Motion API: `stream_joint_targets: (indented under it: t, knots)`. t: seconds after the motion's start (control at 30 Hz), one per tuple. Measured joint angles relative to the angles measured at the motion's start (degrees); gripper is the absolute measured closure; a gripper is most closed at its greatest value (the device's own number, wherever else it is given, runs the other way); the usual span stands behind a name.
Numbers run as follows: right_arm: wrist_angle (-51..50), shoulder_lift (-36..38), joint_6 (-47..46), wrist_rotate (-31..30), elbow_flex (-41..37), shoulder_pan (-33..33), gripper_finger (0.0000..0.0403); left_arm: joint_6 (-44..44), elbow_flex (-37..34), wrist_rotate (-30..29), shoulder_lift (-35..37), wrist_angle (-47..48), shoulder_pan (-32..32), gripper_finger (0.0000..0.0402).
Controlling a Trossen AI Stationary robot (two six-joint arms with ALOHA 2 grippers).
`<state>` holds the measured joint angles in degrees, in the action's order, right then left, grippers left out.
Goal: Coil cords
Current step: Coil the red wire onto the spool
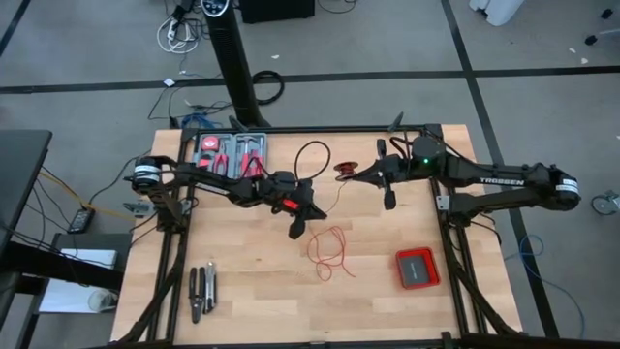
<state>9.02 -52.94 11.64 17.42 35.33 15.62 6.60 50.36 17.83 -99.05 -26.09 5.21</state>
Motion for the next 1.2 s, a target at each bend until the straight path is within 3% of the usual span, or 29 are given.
stream_joint_targets:
  t: [0.33, 0.6, 0.77, 0.97, 1.2]
  knots:
    - [-6.78, 0.85, -3.19, 0.21, 0.02, 0.02, 0.0401, -8.40, -0.02, -7.97, 9.70, 16.39, 0.61, 0.0401]
    - [-9.51, 0.57, -5.11, 0.53, 0.02, 0.02, 0.0401, -11.12, -0.02, -13.28, 15.51, 22.07, 0.79, 0.0401]
    - [-11.47, -0.56, -6.02, 3.35, 0.02, 0.02, 0.0401, -15.03, -0.02, -15.83, 17.49, 20.26, 0.79, 0.0401]
    - [-12.15, -4.02, -7.06, 5.82, 0.02, -0.49, 0.0402, -25.55, -0.02, -17.19, 17.25, 13.22, 0.76, 0.0401]
    - [-10.37, -8.19, -7.23, 6.03, 0.02, -2.07, 0.0402, -31.83, -0.02, -23.11, 17.12, 8.30, 0.76, 0.0401]
